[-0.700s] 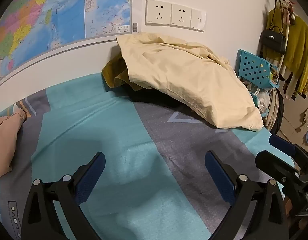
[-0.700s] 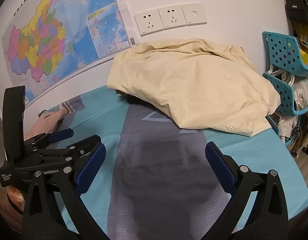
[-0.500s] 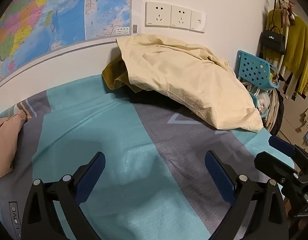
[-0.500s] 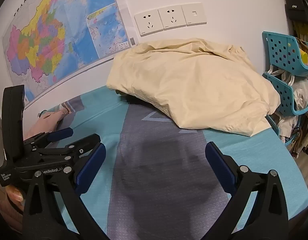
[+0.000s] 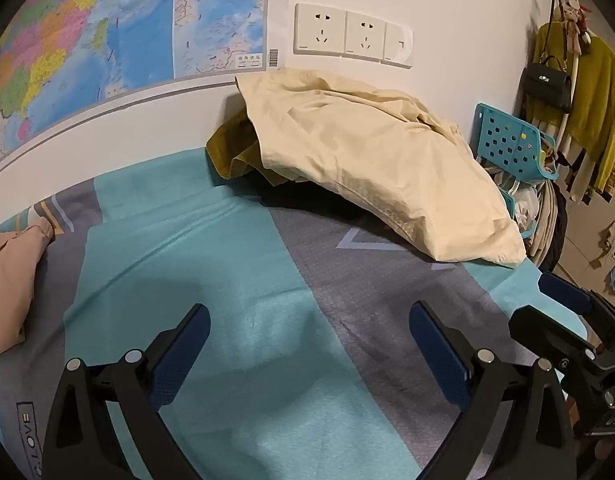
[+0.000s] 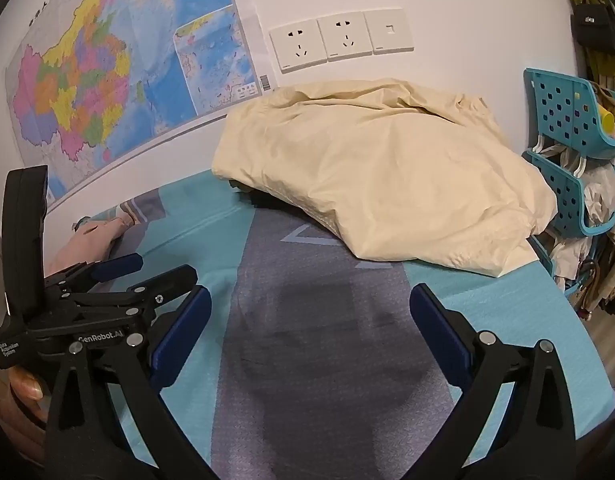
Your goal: Fold large clothes
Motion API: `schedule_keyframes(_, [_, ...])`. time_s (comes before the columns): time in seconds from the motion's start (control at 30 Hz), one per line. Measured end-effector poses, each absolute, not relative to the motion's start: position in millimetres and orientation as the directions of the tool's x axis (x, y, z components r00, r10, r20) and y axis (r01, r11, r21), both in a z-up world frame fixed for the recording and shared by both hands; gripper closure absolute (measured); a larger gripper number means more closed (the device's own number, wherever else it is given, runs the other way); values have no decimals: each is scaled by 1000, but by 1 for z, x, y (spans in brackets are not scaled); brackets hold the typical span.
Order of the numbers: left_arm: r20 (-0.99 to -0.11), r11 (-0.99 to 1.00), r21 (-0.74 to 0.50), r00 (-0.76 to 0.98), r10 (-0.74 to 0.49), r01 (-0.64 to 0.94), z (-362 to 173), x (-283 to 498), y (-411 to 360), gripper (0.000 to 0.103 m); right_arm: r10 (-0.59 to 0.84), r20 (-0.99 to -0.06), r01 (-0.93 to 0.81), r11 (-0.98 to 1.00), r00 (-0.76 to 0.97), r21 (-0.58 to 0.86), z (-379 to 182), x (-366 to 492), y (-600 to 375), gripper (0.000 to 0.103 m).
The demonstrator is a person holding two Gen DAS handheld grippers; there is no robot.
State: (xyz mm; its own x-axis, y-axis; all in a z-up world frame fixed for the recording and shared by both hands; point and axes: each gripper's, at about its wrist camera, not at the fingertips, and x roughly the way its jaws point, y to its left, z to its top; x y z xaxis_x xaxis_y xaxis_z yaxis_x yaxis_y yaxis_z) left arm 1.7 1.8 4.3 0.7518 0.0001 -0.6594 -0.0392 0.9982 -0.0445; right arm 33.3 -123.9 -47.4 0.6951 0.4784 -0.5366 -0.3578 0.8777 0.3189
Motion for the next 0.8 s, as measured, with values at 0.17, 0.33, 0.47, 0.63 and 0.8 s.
schedule_keyframes(0.17, [-658, 998, -48, 753, -1, -40, 4, 0, 3, 7, 476, -540, -360, 879, 694, 313, -47, 35, -125, 5])
schedule_keyframes(0.33, [-659, 997, -53, 752, 0, -47, 3, 1, 5, 7, 470, -547, -361, 882, 693, 302, -47, 36, -122, 5])
schedule_keyframes(0.47, [-659, 997, -52, 752, 2, -49, 2, 0, 5, 7, 468, -549, -361, 884, 692, 298, -47, 37, -120, 5])
schedule_keyframes(0.63, [-663, 997, -51, 748, 4, -51, 2, 1, 6, 7, 468, -550, -364, 884, 692, 294, -46, 37, -120, 5])
schedule_keyframes(0.8, [-664, 997, -51, 747, 4, -51, 2, 1, 6, 7, 469, -551, -366, 883, 690, 292, -46, 38, -118, 5])
